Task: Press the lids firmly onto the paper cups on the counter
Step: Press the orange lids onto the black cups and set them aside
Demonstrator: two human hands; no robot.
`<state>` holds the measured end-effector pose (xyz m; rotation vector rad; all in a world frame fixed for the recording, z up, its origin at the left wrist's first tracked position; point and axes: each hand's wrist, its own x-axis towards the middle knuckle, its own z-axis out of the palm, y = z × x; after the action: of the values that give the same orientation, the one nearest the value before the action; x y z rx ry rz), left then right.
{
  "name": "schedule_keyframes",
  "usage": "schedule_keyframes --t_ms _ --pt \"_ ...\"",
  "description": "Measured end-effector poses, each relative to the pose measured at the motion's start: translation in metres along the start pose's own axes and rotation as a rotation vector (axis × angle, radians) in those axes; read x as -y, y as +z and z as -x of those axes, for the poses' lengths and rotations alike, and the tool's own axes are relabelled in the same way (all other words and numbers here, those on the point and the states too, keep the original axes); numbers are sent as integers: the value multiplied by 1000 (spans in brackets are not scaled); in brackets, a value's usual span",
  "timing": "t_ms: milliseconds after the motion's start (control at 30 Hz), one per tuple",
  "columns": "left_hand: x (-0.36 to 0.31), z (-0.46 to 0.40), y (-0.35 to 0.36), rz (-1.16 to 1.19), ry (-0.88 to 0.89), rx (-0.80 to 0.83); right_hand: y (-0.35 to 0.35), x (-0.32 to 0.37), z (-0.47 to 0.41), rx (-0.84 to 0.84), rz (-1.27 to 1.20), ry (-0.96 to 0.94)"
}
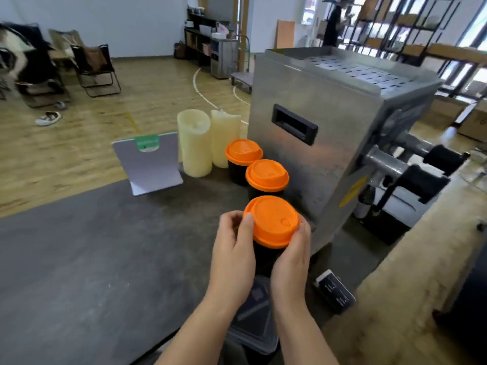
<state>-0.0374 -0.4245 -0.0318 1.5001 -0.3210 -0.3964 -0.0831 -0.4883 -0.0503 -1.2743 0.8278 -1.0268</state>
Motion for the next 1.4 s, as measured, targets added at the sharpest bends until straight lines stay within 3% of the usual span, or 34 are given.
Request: schedule_keyframes --t_ms 167,300,533,700,1100,1267,1400 --pt "0 14 -80 -34 141 -310 55 -2 57 294 34 6" --pt "-1 23 -132 -73 221 -393 93 -17 97 474 42 -51" --pt "8 30 -193 8 268 -439 128 -27 131 627 22 -152" --pt "14 33 -212 -89 251 -422 139 -35 139 651 0 -158" --pt "26 32 -204 -55 319 -469 143 -35 139 672 22 -202" --pt "27 33 -207 -134 311 -470 135 -34 153 456 106 -284" --pt "24 43 -208 -226 272 -442 135 -28 165 577 138 -194"
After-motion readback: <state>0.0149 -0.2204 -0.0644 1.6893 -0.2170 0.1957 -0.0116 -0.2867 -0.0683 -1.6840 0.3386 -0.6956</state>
